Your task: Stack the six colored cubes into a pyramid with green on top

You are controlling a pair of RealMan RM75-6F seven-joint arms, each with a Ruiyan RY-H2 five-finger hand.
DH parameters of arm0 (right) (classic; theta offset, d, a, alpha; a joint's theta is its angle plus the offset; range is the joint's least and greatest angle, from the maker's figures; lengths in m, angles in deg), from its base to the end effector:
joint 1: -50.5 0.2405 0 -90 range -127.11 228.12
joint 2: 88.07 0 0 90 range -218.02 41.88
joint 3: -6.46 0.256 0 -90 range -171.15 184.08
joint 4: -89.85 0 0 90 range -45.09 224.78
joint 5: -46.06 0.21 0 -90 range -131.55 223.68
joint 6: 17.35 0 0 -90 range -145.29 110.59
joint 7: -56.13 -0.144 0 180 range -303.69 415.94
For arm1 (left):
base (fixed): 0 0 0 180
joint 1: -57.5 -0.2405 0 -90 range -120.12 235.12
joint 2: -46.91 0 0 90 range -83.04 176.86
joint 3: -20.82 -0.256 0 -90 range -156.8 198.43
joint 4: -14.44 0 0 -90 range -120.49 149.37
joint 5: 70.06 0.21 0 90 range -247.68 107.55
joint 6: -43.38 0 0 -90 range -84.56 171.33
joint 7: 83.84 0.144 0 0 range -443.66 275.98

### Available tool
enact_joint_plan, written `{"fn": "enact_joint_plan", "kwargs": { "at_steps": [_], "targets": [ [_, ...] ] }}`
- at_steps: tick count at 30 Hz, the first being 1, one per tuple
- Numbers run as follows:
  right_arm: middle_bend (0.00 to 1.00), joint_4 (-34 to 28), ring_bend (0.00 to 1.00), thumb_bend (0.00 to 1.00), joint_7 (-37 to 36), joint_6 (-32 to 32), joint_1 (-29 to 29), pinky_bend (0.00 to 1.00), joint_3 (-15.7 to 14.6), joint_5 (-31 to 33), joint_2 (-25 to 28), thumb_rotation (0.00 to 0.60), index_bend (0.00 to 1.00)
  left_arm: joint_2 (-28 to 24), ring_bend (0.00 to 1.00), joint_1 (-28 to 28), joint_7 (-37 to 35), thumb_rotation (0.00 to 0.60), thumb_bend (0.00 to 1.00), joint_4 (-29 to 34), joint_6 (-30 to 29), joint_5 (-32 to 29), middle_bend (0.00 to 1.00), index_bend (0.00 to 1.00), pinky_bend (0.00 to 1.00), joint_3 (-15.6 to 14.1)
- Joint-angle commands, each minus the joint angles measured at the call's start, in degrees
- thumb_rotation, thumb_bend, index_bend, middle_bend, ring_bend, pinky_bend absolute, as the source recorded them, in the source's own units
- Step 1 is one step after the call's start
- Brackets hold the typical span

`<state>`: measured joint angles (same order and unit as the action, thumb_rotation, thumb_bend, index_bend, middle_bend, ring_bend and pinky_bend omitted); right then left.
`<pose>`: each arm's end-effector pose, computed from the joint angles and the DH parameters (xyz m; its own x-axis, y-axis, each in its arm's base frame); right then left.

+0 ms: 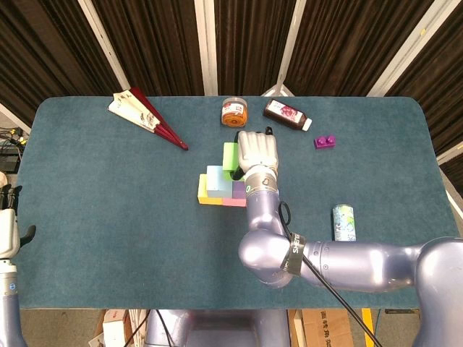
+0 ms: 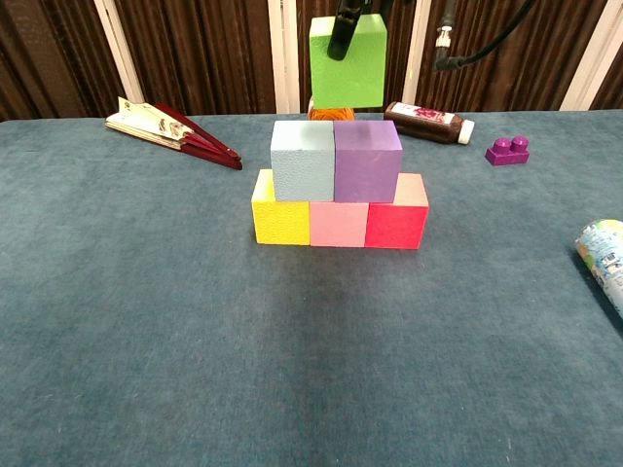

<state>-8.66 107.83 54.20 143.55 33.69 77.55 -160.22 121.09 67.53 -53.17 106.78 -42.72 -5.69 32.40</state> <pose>0.0813 -0.3972 0.0831 0.2985 -0.3962 0.8683 -0.9345 0.0638 0.3503 -0.3144 0.2298 0.1404 0.6391 -0.0195 0.7688 0.7359 0.3059 -0.6040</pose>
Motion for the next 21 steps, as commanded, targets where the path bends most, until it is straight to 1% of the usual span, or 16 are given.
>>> {"fn": "enact_joint_plan", "kwargs": {
  "at_steps": [1, 8, 21],
  "targets": [
    [0.39, 0.2, 0.22, 0.35, 1.0, 0.5, -0.4, 0.00, 1.1, -0.2, -0.7, 0.600, 0.46, 0.0, 0.00, 0.1, 0.1, 0.600, 0.31, 0.0, 0.1, -0.1, 0.10, 0.15, 0.00, -0.1],
    [0.39, 1.2, 0.22, 0.35, 2.7, 1.5, -1.1, 0.00, 3.0, -0.7, -2.4, 0.600, 0.46, -0.4, 0.00, 0.5, 0.7, 0.600, 0.31, 0.8, 1.5, -2.0, 0.09, 0.14, 0.00, 0.0],
    [0.39, 2.3, 0.22, 0.35, 2.6, 2.9, -4.2, 0.00, 4.4, -6.1, -5.8, 0.600, 0.46, 0.2, 0.00, 1.1, -4.1, 0.600, 0.31, -2.2, 1.7, 1.8, 0.06, 0.11, 0.00, -0.7]
  ]
}}
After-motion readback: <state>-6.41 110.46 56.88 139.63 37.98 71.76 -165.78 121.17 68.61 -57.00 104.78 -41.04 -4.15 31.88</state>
